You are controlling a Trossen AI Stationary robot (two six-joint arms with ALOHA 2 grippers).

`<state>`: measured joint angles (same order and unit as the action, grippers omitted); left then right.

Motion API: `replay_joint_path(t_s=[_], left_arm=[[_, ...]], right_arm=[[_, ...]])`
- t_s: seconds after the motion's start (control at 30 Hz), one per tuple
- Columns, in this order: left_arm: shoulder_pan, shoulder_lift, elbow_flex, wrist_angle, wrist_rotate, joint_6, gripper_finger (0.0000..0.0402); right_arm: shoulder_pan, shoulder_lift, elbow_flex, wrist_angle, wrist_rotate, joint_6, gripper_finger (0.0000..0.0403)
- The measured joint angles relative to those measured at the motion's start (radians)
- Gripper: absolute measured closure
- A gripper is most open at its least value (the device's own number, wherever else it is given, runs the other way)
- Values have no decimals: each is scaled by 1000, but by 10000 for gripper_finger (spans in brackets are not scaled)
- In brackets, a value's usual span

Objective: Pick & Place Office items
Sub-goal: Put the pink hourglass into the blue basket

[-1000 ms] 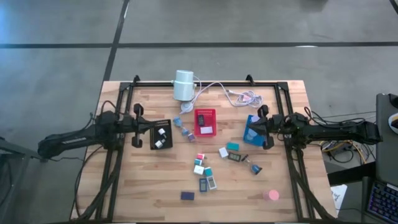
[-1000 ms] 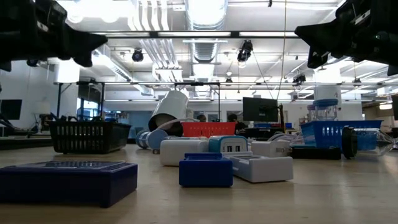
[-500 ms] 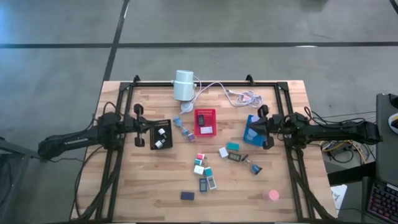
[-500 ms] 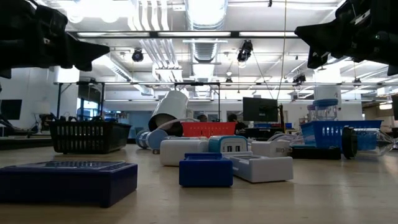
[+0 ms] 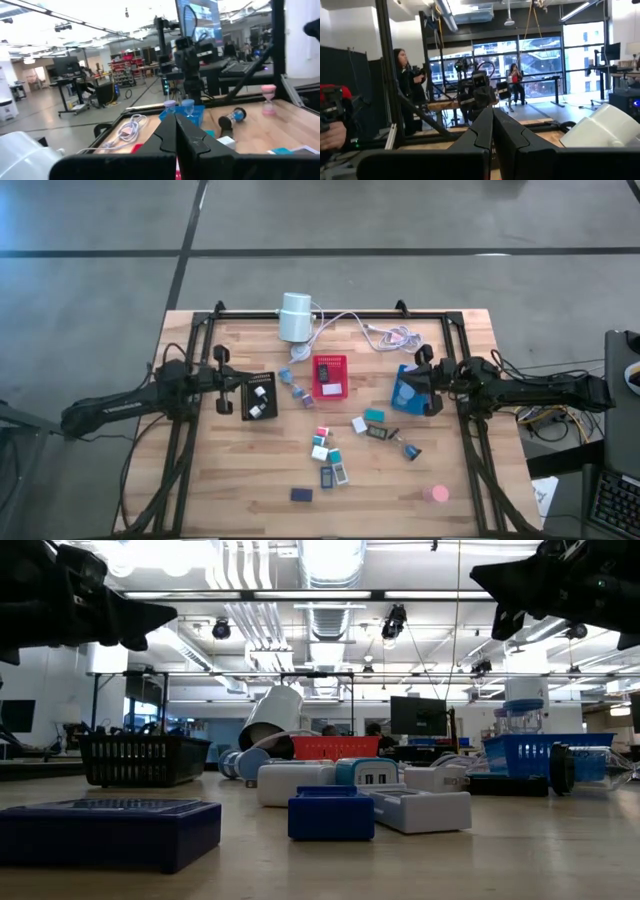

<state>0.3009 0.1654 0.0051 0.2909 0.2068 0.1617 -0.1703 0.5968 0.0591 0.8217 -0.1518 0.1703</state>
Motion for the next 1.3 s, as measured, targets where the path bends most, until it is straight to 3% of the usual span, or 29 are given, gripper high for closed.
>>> replay_joint_path(t_s=[0.33, 0.6, 1.3], left_arm=[[0, 1, 0, -9, 6, 4, 401], [0, 0, 13, 8, 2, 18, 401], [0, 1, 23, 5, -40, -80, 401]], right_arm=[[0, 17, -31, -2, 76, -23, 394], [0, 29, -31, 0, 76, -84, 394], [0, 40, -32, 0, 73, -68, 394]])
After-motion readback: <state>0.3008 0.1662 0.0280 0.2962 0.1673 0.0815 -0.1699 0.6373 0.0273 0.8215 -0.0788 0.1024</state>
